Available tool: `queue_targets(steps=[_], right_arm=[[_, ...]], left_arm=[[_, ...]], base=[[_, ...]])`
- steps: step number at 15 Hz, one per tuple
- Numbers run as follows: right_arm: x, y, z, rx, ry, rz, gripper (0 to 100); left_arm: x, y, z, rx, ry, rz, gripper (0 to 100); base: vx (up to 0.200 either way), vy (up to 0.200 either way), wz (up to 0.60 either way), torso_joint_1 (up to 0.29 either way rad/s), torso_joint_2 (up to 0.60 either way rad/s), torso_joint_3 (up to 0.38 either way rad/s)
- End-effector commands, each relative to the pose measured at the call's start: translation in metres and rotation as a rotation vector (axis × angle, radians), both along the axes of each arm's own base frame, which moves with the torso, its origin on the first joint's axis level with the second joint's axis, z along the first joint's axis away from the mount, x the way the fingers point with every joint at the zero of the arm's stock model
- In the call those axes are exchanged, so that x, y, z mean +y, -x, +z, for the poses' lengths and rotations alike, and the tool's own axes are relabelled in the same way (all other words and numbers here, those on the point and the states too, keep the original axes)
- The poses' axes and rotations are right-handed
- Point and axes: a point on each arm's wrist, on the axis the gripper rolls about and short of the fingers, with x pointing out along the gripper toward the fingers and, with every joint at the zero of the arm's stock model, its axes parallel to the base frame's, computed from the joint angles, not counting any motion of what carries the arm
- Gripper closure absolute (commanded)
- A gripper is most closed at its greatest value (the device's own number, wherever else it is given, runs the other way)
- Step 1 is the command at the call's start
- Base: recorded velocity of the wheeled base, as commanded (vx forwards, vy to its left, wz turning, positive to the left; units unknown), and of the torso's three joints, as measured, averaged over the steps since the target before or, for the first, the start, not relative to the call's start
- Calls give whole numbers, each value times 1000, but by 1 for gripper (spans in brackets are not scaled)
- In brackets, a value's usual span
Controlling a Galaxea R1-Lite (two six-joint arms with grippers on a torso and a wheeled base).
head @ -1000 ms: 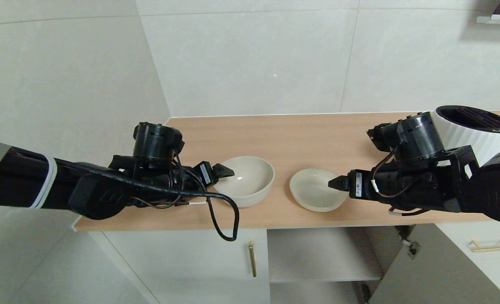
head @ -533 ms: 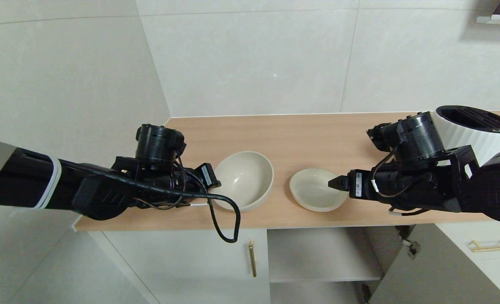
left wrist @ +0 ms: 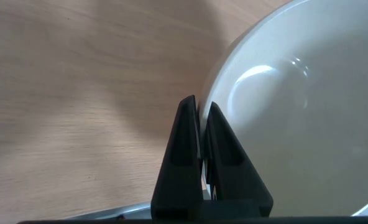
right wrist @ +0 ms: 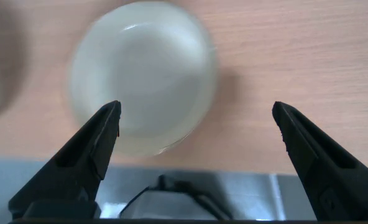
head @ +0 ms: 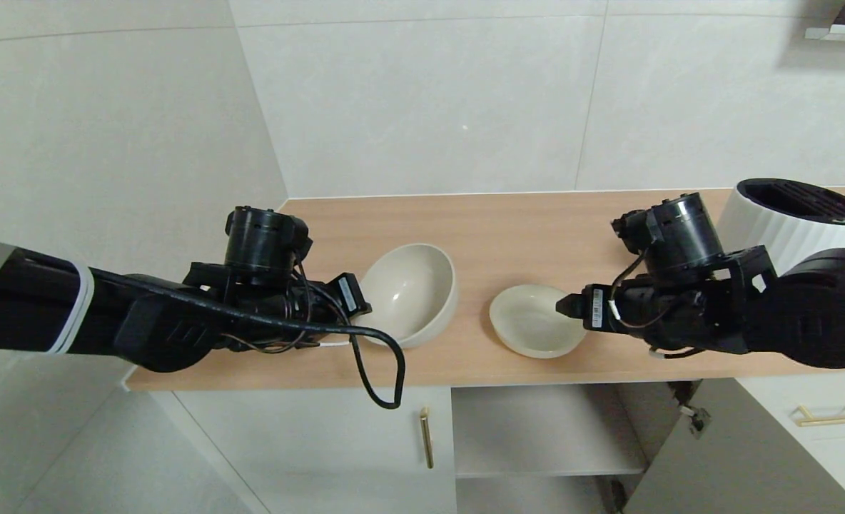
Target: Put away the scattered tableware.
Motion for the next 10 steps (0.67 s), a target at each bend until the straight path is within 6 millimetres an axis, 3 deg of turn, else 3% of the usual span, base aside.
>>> queue_targets(steps=[1,10], right_arm=[[8,-14,-16,22,39,-28,0],[19,-34,-29,24,86,-65,0]], left_arm=[[0,1,2,-6,2,0,100],[-1,2,2,-5,1,-3,100]], base=[[0,0,0,0,0,0],[0,0,0,0,0,0]])
